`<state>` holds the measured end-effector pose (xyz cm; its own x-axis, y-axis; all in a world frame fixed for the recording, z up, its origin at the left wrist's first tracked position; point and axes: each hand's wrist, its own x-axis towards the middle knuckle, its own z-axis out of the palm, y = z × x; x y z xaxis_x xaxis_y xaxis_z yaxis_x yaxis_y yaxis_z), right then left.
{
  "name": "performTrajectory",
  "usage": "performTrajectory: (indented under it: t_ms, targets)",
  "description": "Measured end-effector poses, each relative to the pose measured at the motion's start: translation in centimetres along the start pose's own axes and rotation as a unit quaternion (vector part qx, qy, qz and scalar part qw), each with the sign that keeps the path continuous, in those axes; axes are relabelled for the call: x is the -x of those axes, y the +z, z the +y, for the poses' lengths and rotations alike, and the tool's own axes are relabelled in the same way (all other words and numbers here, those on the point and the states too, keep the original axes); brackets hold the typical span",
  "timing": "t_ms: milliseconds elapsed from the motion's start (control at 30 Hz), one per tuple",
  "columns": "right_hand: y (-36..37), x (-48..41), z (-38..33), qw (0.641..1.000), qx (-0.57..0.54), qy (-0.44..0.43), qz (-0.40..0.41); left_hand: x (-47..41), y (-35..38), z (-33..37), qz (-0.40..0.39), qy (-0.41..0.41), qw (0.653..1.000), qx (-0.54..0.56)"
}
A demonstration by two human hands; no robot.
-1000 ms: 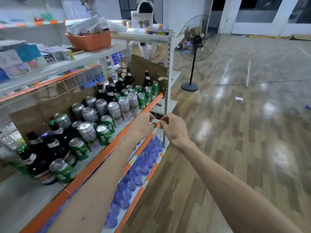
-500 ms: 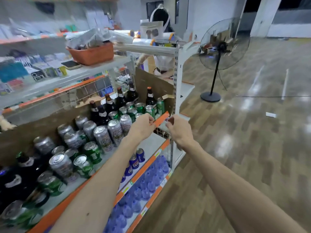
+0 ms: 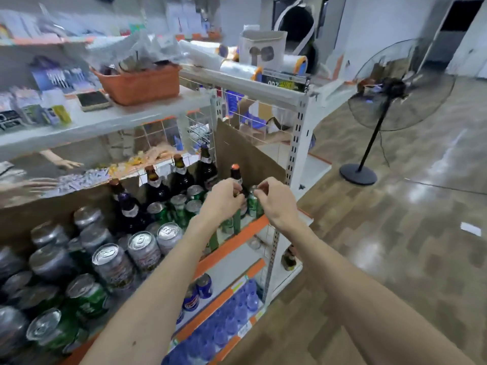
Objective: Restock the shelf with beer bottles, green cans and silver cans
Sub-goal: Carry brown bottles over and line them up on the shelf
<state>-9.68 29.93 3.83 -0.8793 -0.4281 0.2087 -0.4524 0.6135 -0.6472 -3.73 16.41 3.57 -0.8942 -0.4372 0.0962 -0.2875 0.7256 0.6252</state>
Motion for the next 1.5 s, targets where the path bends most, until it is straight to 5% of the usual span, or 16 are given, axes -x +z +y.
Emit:
performTrajectory:
  t_ms: [200,833,1500]
  targets:
    - [2.2,-6.9,-1.2,0.998,-0.007,-0.025,-0.056,-5.4,-1.7,-2.5,0.074,-0.072,0.995,0.005]
    - [10.7,-19.7,2.8,0.976,-0.067,-0.080,-0.190,-18.1,1.9,-8.4,0.114,-0.254,0.960,-0.027]
    - [14.5,-23.9,2.6,0.973,-0.074,-0.082,-0.201,-27.0,4.8,-13.4,0.248,-0.252,0.928,0.122]
